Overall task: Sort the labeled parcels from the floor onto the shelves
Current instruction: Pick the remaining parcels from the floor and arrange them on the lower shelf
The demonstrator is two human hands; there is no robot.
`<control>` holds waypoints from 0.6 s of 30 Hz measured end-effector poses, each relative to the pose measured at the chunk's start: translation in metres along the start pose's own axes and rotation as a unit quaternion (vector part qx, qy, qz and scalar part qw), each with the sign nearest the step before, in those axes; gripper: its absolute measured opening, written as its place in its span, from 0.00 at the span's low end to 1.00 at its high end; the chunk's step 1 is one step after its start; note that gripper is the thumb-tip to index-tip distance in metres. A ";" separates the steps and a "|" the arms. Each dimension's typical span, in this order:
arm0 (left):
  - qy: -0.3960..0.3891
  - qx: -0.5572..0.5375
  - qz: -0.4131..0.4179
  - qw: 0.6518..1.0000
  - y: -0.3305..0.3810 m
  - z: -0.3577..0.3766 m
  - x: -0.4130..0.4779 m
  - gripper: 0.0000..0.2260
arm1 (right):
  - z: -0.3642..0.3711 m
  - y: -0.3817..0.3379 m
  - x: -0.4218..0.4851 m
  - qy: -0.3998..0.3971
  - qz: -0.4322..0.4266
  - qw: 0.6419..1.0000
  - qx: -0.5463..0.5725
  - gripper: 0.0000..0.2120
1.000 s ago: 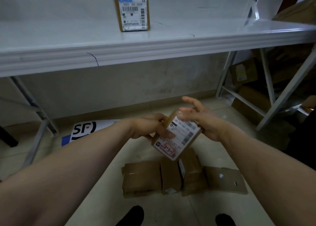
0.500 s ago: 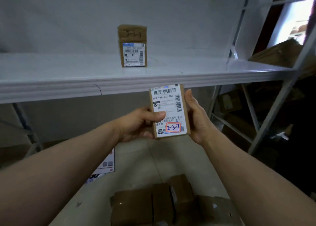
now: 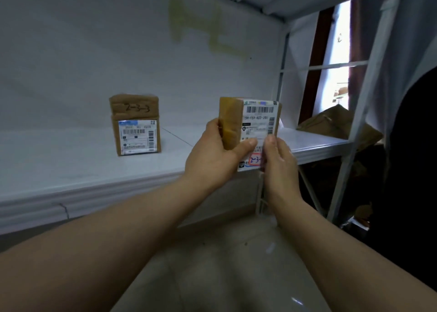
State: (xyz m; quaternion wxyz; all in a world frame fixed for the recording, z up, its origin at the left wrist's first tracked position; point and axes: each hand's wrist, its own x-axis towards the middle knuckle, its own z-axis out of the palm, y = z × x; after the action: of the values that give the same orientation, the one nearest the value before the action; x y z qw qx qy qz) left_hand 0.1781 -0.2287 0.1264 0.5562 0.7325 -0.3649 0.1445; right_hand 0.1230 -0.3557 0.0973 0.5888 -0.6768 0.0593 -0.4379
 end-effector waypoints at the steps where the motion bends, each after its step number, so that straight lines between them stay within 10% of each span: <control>1: 0.000 0.024 -0.010 1.000 -0.004 0.003 0.012 0.29 | 0.004 0.001 0.011 0.009 -0.008 0.999 -0.029 0.12; 6: -0.006 0.155 -0.074 0.985 -0.034 0.001 0.057 0.32 | 0.024 0.011 0.055 -0.029 0.016 0.987 -0.155 0.15; 13: -0.059 -0.157 -0.187 0.968 -0.056 -0.002 0.087 0.28 | 0.049 0.004 0.072 -0.039 0.061 0.970 -0.234 0.47; 18: -0.064 -0.187 -0.203 0.959 -0.064 -0.009 0.088 0.15 | 0.066 0.002 0.077 -0.008 0.102 0.950 -0.295 0.60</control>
State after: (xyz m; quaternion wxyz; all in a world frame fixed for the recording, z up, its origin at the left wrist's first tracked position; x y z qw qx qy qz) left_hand 0.2854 -0.2464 0.1387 0.6762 0.6820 -0.2639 -0.0900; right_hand 0.2150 -0.3528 0.1407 0.4048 -0.8143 0.2499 -0.3327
